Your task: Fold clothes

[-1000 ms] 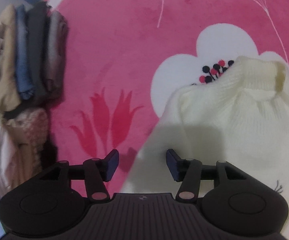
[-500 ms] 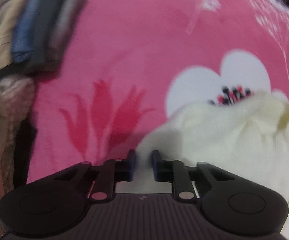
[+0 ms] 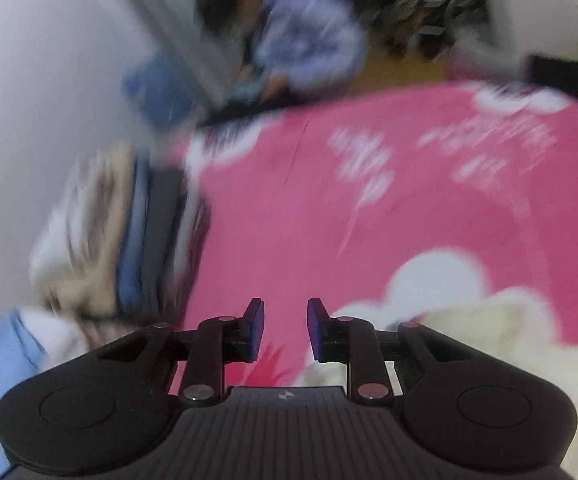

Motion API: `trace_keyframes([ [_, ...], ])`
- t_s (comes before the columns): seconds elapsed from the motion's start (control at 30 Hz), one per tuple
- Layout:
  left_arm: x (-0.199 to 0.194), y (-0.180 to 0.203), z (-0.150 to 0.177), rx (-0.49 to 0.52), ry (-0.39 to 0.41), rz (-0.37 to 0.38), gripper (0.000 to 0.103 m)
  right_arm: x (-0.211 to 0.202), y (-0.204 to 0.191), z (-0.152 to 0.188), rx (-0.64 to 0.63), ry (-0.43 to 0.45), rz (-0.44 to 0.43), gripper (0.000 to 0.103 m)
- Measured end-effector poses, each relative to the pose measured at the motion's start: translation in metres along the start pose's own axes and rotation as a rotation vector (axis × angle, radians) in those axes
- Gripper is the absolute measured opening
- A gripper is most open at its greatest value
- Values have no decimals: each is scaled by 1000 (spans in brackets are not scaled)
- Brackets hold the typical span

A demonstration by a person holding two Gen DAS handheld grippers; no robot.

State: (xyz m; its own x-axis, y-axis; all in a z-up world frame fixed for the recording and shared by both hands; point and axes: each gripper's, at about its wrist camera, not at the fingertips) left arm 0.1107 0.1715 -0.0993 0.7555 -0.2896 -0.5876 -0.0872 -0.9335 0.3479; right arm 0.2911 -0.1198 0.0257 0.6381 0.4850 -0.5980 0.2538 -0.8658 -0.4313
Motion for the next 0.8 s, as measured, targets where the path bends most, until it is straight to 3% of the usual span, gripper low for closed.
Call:
trace_keyframes([
  [0.07,-4,-3,-2,-13,23,-22,43,-43,20,-4,-4,15,6,26],
  [0.2,-30,9,1,55,63,-32,43,-112,57,31,7,-109,20,28],
  [0.37,-32,43,14,167,5,70,45,-157,96,129,23,-249,103,28],
  [0.47,-9,63,33,303,-39,-19,54,-147,131,188,66,-325,194,25],
  [0.5,-3,68,38,346,-42,-44,54,-144,140,201,65,-313,205,13],
  [0.53,-1,71,41,378,-27,-56,55,-142,146,211,59,-290,209,13],
  [0.63,-14,77,34,417,25,-84,54,-161,140,199,82,-263,198,17],
  [0.8,-63,76,12,437,167,-136,55,-232,108,193,-124,-176,174,19],
])
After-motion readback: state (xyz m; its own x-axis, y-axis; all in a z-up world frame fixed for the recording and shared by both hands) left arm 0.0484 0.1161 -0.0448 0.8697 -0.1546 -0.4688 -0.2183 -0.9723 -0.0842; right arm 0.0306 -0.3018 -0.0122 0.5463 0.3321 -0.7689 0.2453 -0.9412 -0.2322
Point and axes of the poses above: each gripper's, at about its wrist camera, not at the fingertips, and x roughly the way its jaws point, y to its right, z to its underside, and after that the axes turned 6 degrees about y, right-handed
